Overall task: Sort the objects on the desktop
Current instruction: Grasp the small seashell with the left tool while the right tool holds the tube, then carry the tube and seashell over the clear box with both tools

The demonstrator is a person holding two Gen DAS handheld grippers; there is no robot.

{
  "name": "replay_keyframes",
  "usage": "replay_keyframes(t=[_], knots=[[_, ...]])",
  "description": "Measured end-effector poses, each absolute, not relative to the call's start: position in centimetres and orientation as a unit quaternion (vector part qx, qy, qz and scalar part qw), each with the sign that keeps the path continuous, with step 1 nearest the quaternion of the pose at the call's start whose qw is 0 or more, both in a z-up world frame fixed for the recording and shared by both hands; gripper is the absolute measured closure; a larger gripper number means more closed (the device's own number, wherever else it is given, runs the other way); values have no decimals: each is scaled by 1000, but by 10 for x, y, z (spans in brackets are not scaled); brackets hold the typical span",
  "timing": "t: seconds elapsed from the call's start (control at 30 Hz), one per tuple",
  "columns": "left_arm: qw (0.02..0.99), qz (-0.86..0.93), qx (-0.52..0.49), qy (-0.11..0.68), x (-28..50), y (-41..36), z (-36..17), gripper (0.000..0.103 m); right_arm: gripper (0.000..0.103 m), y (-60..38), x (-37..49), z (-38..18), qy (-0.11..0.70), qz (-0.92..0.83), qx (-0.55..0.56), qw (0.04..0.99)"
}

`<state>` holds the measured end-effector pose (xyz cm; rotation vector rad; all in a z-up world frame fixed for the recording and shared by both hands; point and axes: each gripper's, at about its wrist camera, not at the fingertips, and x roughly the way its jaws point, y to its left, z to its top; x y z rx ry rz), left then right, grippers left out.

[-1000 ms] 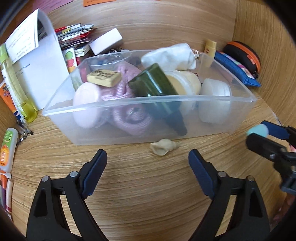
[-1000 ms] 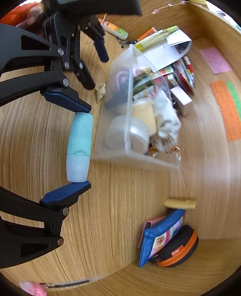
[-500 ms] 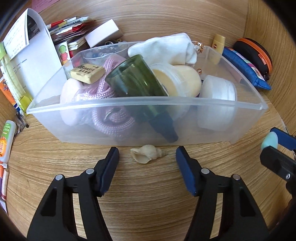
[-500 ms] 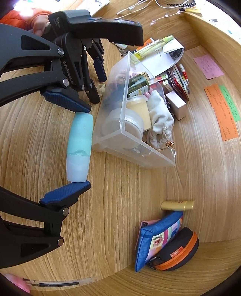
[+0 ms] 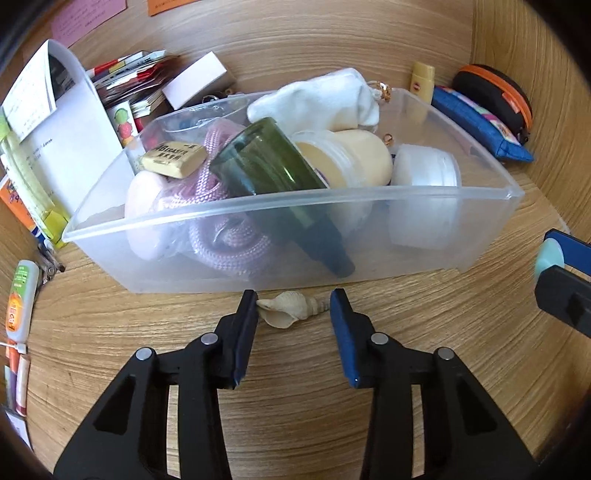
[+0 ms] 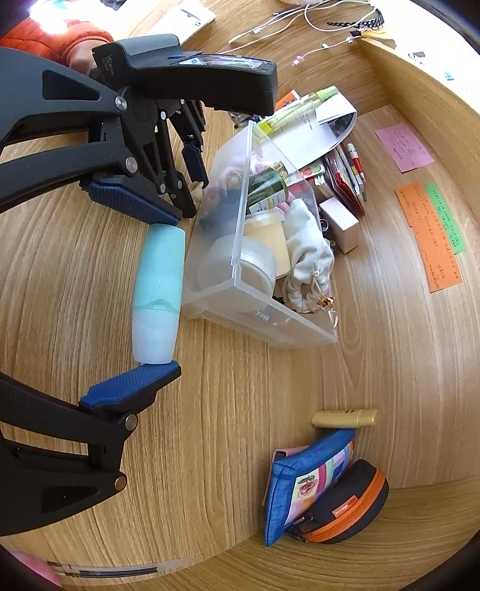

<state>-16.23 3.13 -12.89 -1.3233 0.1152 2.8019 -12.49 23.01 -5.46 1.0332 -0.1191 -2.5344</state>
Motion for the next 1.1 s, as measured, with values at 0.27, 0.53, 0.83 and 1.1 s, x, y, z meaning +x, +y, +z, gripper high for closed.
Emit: replay_keyframes(t=[0.27,0.53,0.83,1.1], knots=[[23,918,-395,-4,-138,12,-106,63,32,226,-123,-49,-41,-907,366,202],[38,933,-358,-25,-120,-6,-76,63,32,212,-127,-39,-32,-910,357,207],[42,939,-339,-32,-128,-23,-60,63,32,197,-143,-21,-27,-917,339,207],[40,947,-317,-40,-145,-32,-44,63,32,187,-172,-11,-15,-917,338,211]])
